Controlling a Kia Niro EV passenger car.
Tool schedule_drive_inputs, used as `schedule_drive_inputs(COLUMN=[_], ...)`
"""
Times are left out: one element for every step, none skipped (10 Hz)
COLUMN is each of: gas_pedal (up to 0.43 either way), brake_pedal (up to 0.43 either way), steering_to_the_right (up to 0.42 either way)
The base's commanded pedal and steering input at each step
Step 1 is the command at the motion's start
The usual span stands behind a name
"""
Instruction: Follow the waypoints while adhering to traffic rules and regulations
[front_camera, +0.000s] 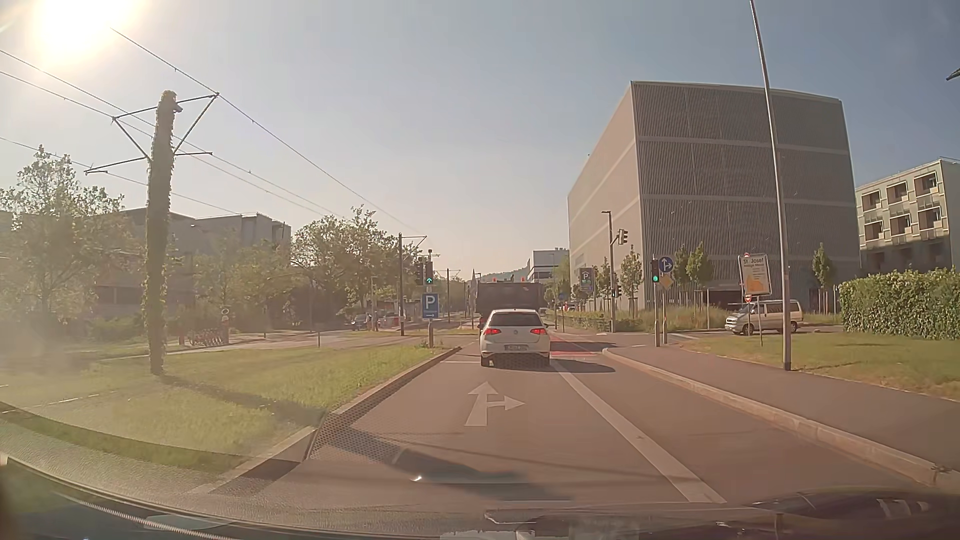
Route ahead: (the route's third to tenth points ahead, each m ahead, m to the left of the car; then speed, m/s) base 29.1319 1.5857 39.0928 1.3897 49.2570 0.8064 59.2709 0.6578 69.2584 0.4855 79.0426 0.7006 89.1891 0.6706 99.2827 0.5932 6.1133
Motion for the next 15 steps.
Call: schedule_drive_inputs(gas_pedal=[0.118, 0.118, 0.118, 0.13, 0.15, 0.157, 0.157, 0.157, 0.157, 0.157, 0.157, 0.157, 0.157, 0.157, 0.157], brake_pedal=[0.0, 0.0, 0.0, 0.0, 0.0, 0.0, 0.0, 0.0, 0.0, 0.0, 0.0, 0.0, 0.0, 0.0, 0.0], steering_to_the_right=[0.008, 0.008, 0.007, 0.005, 0.003, 0.0, 0.0, 0.0, 0.0, 0.0, 0.0, 0.0, 0.0, 0.0, 0.0])
